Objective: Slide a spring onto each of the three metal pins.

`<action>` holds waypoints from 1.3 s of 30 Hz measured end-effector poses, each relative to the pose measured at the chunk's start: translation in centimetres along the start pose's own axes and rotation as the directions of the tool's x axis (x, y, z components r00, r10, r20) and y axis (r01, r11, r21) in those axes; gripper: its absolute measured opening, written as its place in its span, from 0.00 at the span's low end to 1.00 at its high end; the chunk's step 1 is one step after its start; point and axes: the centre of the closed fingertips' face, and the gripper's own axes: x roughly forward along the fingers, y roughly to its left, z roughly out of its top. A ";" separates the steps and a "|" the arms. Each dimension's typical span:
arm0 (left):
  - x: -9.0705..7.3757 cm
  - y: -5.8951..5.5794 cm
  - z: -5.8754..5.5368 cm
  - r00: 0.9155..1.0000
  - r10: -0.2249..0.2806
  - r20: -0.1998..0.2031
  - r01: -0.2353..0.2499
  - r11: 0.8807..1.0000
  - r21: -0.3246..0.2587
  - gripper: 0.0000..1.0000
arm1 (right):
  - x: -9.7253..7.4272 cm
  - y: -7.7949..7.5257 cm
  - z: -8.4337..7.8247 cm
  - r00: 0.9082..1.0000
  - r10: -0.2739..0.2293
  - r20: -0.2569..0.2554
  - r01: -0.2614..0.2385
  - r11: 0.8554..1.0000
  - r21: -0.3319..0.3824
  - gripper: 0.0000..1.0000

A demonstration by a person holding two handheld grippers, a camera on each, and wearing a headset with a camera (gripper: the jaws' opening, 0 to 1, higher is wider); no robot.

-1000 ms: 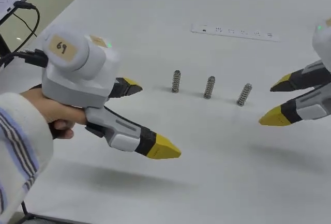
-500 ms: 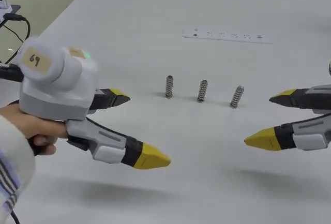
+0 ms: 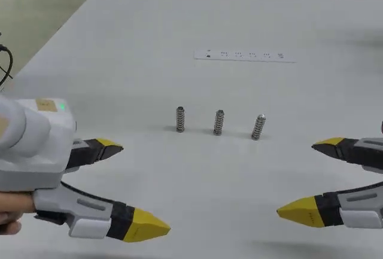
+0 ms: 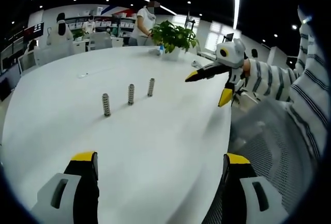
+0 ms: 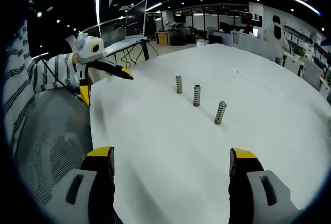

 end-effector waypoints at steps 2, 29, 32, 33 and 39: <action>-0.1 -0.2 -0.2 1.000 -0.003 -0.006 0.003 1.000 -0.003 0.98 | -0.1 0.1 0.0 1.000 -0.002 0.008 0.002 1.000 0.013 0.92; -2.5 1.0 -0.4 0.997 0.079 0.019 -0.077 0.994 -0.077 0.98 | -2.0 -0.3 -1.0 0.992 -0.111 0.065 0.099 0.980 0.171 0.99; -2.7 1.1 -0.2 0.996 0.088 0.020 -0.086 0.993 -0.078 0.98 | -2.2 -0.3 -1.1 0.990 -0.125 0.071 0.110 0.976 0.190 0.99; -2.8 1.1 -0.2 0.996 0.091 0.021 -0.089 0.993 -0.080 0.98 | -2.3 -0.4 -1.2 0.989 -0.127 0.072 0.112 0.975 0.193 0.99; -2.8 1.2 -0.5 0.994 0.108 0.023 -0.105 0.990 -0.099 0.98 | -2.6 -0.4 -2.1 0.990 -0.135 0.048 0.123 0.972 0.199 0.99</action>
